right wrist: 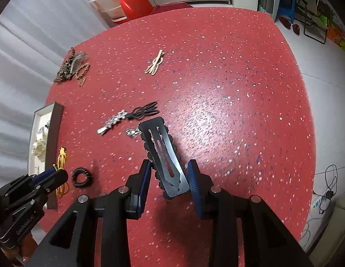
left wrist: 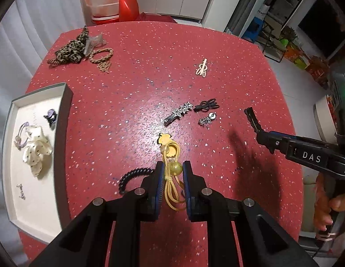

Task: Organize jewelry
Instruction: 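Carry the snap clip and yellow hair tie in both grippers over the tray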

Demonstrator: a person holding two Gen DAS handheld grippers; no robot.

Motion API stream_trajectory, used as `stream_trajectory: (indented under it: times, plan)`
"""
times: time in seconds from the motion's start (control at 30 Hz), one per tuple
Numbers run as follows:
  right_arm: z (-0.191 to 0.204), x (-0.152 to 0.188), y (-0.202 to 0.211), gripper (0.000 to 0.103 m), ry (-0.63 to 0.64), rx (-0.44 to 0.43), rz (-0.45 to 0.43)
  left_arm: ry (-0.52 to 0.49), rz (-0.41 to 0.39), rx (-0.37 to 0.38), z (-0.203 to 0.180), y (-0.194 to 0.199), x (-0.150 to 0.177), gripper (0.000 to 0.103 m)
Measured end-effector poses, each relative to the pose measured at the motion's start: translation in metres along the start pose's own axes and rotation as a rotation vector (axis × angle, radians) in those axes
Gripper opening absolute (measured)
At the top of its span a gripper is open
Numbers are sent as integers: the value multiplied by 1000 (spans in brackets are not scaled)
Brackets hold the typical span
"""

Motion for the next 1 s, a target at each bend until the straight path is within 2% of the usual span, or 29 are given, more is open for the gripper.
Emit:
stream_trajectory:
  times: [0.4, 0.63, 1.0]
  plan:
    - [56, -6, 29, 37, 39, -10, -14, 49, -35, -9, 41, 49, 8, 18]
    - [101, -19, 37, 37, 96, -32, -24, 109, -58, -30, 82, 72, 12, 18]
    - [193, -44, 30, 37, 232, -89, -24, 233, -103, -86, 160, 99, 20, 18]
Point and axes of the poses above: each gripper's, at about its wrist camera, not at the fingertips, and y roughly against the way its jaws point, z to its left, x to its underside, the point moved 2 cm from there along -y, roughly the way its jaws point, and after that the axes turned 11 degrees about y, right-handed, at the moved point
